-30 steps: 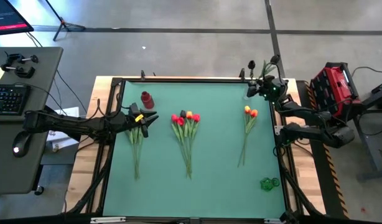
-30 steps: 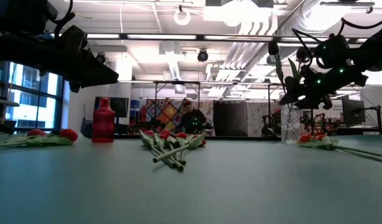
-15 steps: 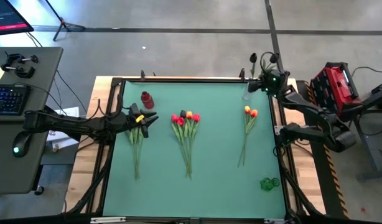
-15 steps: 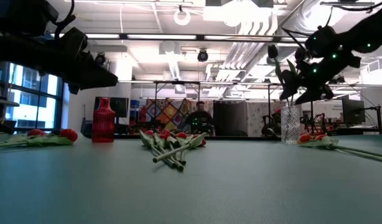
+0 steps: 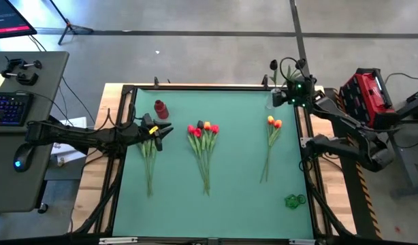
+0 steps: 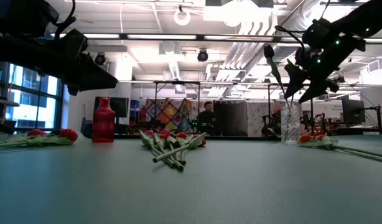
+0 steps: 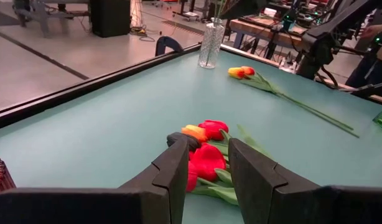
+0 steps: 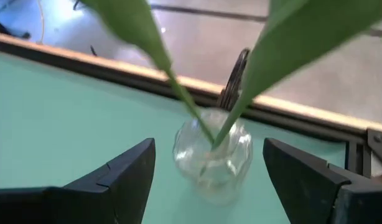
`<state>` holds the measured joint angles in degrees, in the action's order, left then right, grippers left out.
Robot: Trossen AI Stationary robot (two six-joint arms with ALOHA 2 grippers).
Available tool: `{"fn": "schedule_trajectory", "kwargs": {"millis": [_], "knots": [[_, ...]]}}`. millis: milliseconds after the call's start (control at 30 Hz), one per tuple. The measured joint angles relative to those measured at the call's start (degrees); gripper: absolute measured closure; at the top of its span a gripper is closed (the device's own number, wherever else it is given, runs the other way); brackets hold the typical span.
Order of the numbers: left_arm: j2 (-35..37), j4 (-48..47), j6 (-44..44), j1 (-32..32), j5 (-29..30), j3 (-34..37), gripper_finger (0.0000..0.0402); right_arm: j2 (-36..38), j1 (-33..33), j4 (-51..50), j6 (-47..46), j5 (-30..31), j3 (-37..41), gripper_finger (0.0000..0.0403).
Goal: Sort flowers into vase by color
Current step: Put the black tulip into the transparent vase
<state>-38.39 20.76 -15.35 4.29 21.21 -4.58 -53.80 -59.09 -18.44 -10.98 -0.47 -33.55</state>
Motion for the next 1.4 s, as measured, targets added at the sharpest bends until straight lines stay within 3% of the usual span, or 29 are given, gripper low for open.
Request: {"fn": "schedule_trajectory", "kwargs": {"millis": [433, 833, 1133, 1400], "knots": [[0.01, 0.03, 0.01, 0.01, 0.00, 0.00, 0.0298, 9.93, 8.69, -15.91, -4.69, -0.09, -0.51, 0.0116], [-0.37, 0.07, -0.50, 0.00, 0.14, 0.00, 0.0298, 14.91, 30.48, -20.07, -17.57, 2.45, -0.29, 0.0116], [-5.53, 1.54, 1.86, 0.10, 0.57, 0.00, 0.0298, 13.27, 47.55, 2.28, -28.30, 5.95, 9.79, 0.0116], [-9.36, 9.34, 5.95, 1.93, -1.99, -0.02, 0.0298, 2.64, 56.73, 33.00, -29.10, 5.92, 17.75, 0.0116]]}}
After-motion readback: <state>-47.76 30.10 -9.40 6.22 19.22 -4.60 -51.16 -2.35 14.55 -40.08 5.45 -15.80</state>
